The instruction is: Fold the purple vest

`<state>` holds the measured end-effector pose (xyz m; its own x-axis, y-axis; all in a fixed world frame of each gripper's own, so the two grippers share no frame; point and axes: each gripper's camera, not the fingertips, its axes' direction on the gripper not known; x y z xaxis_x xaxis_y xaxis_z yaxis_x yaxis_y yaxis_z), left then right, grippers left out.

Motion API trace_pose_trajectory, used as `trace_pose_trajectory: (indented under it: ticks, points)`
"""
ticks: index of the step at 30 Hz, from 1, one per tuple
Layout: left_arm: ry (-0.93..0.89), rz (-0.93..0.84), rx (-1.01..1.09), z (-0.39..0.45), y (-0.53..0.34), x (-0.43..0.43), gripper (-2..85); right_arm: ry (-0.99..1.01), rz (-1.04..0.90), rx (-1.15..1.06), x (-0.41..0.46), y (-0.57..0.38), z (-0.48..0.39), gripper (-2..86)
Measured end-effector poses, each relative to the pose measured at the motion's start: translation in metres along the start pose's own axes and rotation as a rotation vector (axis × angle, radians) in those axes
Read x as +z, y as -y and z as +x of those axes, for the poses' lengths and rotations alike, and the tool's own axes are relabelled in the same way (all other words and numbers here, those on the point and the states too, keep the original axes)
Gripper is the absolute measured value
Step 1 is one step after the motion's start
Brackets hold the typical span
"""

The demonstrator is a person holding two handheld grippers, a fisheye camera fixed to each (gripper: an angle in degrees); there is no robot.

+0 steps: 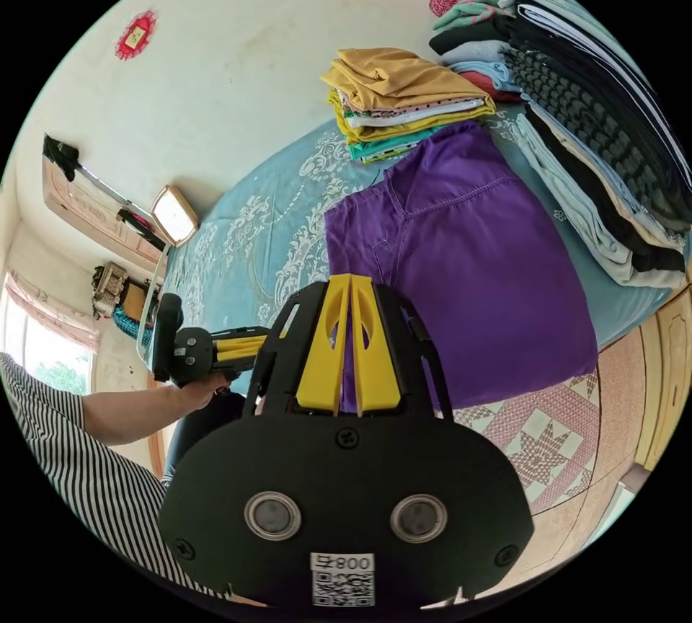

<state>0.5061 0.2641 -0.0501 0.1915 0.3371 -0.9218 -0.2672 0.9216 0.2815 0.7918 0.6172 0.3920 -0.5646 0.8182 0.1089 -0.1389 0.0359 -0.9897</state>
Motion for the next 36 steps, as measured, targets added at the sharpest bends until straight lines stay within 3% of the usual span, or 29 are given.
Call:
trace_pose_trajectory:
  ticks: [19,29,36]
  points:
    - [-0.026,0.058,0.02,0.014,0.006,-0.036,0.3,0.087,0.08,-0.116,0.081,0.09,-0.056,1.4]
    - [-0.066,0.069,-0.001,0.025,0.016,-0.058,0.3,-0.081,0.222,-0.189,0.115,0.199,-0.089,7.7]
    - [-0.088,0.077,-0.022,0.037,0.024,-0.074,0.7,-0.156,0.206,-0.263,0.168,0.292,-0.131,9.1]
